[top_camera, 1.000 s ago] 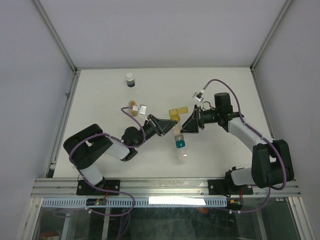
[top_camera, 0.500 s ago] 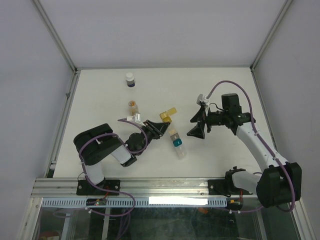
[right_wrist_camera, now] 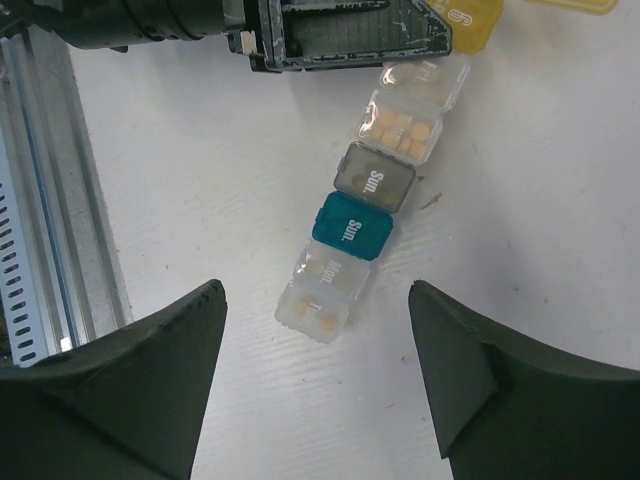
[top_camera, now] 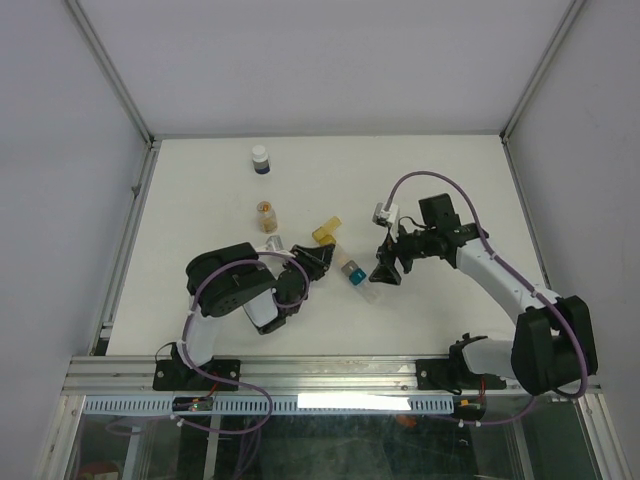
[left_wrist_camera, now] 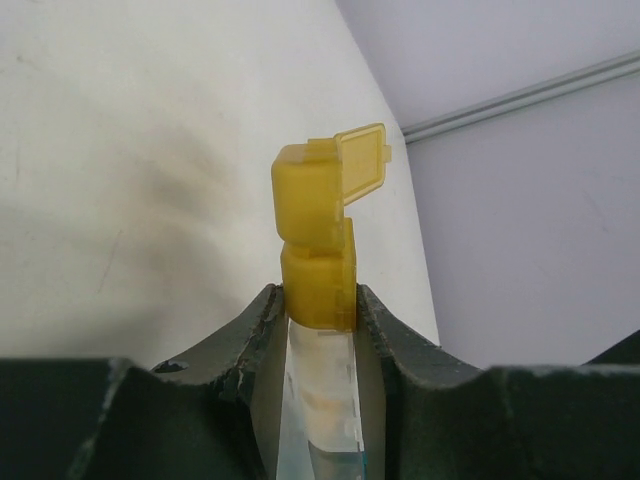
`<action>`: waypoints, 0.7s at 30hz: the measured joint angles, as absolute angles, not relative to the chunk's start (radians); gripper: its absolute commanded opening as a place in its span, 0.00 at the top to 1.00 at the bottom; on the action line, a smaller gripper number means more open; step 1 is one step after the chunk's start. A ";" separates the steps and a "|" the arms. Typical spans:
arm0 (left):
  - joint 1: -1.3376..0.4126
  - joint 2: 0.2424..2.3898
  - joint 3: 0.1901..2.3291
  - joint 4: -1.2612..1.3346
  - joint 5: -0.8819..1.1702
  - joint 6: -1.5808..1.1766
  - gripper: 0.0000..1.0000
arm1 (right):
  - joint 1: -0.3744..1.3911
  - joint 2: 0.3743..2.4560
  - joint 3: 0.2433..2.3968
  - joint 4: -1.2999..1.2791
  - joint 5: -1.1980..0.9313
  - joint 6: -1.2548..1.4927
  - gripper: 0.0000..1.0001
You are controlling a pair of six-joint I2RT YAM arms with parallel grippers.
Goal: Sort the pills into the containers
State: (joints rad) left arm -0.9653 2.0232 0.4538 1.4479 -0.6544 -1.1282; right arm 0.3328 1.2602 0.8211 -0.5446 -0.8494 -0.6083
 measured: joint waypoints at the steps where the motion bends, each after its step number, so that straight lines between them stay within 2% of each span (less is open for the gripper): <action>1: -0.966 2.039 0.458 1.448 -0.661 -1.139 0.60 | 0.333 1.267 0.821 -0.545 -0.843 -0.608 0.24; 5: -0.970 2.072 0.473 1.448 -0.679 -1.164 0.41 | 0.333 1.298 0.822 -0.545 -0.819 -0.607 0.27; 9: -0.972 2.074 0.465 1.452 -0.687 -1.172 0.31 | 0.337 1.347 0.826 -0.545 -0.795 -0.600 0.29; 16: -0.989 2.022 0.379 1.468 -0.692 -1.198 0.29 | 0.339 1.373 0.833 -0.544 -0.789 -0.563 0.30; 21: -0.996 1.973 0.300 1.470 -0.688 -1.213 0.30 | 0.339 1.401 0.844 -0.523 -0.786 -0.513 0.40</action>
State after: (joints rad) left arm -0.9962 1.9732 0.3004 1.4704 -0.6884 -1.2133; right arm 0.3393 1.4010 0.8436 -0.5232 -0.7860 -0.5125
